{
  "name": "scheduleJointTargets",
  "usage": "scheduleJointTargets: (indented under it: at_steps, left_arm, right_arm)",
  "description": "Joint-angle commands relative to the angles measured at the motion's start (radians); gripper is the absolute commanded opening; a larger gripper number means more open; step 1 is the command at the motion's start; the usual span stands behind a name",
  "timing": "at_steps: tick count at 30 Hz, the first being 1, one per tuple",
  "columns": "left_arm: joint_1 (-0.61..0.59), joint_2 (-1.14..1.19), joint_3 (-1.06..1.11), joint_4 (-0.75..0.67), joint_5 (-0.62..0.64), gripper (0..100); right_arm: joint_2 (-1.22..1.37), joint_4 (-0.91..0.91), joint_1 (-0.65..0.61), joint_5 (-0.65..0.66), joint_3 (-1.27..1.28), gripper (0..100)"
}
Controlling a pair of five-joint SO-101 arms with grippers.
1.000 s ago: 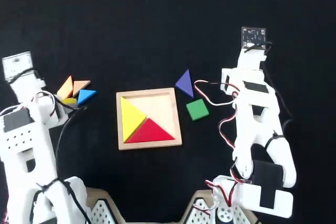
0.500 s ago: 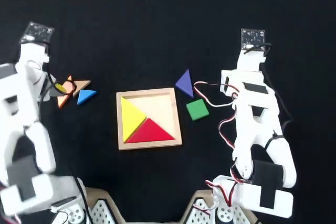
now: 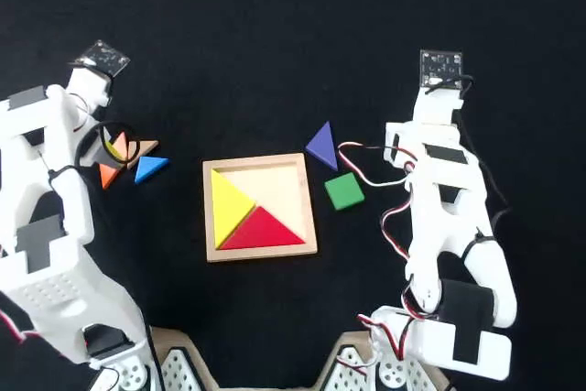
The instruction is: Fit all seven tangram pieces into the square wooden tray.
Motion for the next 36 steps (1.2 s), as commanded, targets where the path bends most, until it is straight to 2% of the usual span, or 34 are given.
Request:
scheduleJointTargets:
  at_steps: [1, 5, 10, 15, 29, 36]
  left_arm:
    - [0.03, 0.0, -0.058, -0.006, -0.006, 33]
    - [0.027, 0.041, -0.068, -0.015, -0.009, 33]
    - [0.007, 0.16, -0.159, -0.005, -0.141, 33]
    - [0.002, 0.249, -0.278, 0.009, -0.157, 33]
    - [-0.016, 0.534, -0.664, 0.419, -0.422, 33]
    - [0.033, 0.634, -0.851, 0.577, -0.422, 15]
  right_arm:
    - [-0.039, -0.018, -0.003, 0.0, -0.01, 3.2]
    - [-0.039, -0.018, -0.003, 0.002, -0.012, 3.2]
    - [-0.039, -0.018, -0.003, 0.002, -0.012, 3.2]
    - [-0.039, -0.018, -0.003, 0.002, -0.012, 3.2]
    - [-0.039, -0.018, -0.003, 0.002, -0.01, 3.2]
    - [-0.039, -0.018, -0.003, 0.002, -0.01, 3.2]
